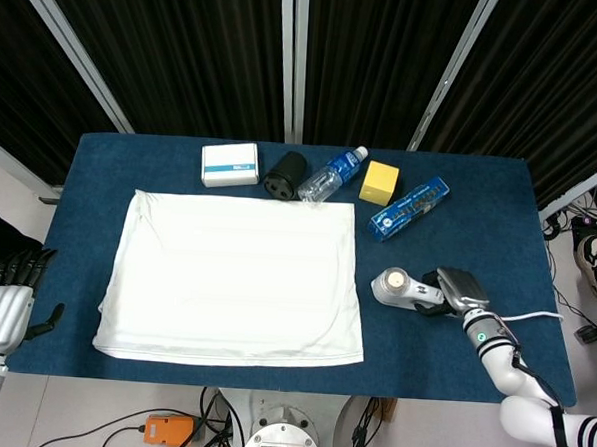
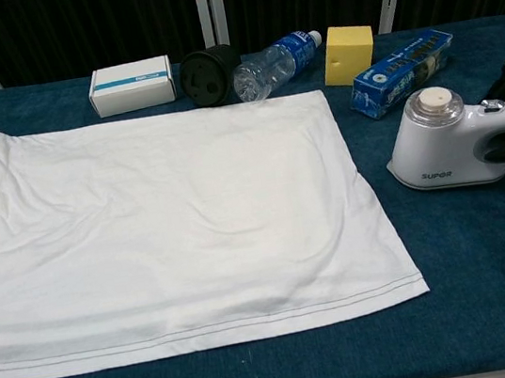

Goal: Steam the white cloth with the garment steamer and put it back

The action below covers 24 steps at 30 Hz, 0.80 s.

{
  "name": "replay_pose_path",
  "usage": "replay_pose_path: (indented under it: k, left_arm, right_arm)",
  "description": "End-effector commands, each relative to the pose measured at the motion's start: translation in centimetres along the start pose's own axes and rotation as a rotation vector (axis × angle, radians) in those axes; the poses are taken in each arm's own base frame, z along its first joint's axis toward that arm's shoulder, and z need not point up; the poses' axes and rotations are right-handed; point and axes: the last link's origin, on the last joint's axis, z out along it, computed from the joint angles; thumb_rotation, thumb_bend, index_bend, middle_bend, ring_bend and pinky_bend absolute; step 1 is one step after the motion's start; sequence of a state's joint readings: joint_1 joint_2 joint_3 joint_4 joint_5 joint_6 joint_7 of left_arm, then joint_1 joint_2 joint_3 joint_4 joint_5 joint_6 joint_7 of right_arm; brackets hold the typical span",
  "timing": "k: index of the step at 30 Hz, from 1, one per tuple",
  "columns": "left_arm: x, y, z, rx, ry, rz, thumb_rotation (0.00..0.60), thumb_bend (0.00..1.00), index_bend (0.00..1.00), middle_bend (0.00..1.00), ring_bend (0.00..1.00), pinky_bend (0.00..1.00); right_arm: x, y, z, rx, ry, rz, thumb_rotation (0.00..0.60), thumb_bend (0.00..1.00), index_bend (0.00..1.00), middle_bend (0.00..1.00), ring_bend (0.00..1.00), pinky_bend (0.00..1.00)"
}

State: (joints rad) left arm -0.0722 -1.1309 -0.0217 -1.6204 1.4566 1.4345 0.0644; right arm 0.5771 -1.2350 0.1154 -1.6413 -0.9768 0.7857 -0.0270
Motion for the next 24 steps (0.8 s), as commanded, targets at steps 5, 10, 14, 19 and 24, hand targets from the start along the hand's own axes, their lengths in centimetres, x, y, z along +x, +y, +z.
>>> replay_pose_path:
  k: [5, 10, 14, 19, 24]
  left_arm:
    - [-0.1, 1.7, 1.4, -0.085, -0.032, 0.024, 0.600, 0.29, 0.06, 0.08, 0.00, 0.00]
    - [-1.2, 4.7, 3.1, -0.225, -0.117, 0.061, 0.600, 0.32, 0.06, 0.08, 0.00, 0.00]
    - [-2.5, 7.3, 4.7, -0.322, -0.186, 0.075, 0.600, 0.35, 0.07, 0.08, 0.00, 0.00]
    - [-4.2, 10.1, 6.6, -0.399, -0.264, 0.080, 0.556, 0.41, 0.07, 0.08, 0.00, 0.00]
    - [-5.9, 11.8, 7.9, -0.424, -0.335, 0.073, 0.434, 0.46, 0.07, 0.08, 0.00, 0.00]
  right_arm:
    - [1.5, -0.6, 1.5, 0.140, -0.002, -0.028, 0.600, 0.42, 0.91, 0.85, 0.91, 0.73]
    - [2.9, -2.3, 2.4, 0.235, 0.011, -0.033, 0.600, 0.42, 0.93, 0.86, 0.92, 0.77]
    - [3.3, -4.2, 3.1, 0.307, 0.004, -0.040, 0.600, 0.43, 0.94, 0.87, 0.93, 0.78]
    - [3.4, -6.5, 4.2, 0.362, -0.022, -0.041, 0.600, 0.43, 0.95, 0.88, 0.94, 0.80]
    - [3.2, -8.5, 5.2, 0.394, -0.043, -0.033, 0.600, 0.44, 0.96, 0.88, 0.94, 0.81]
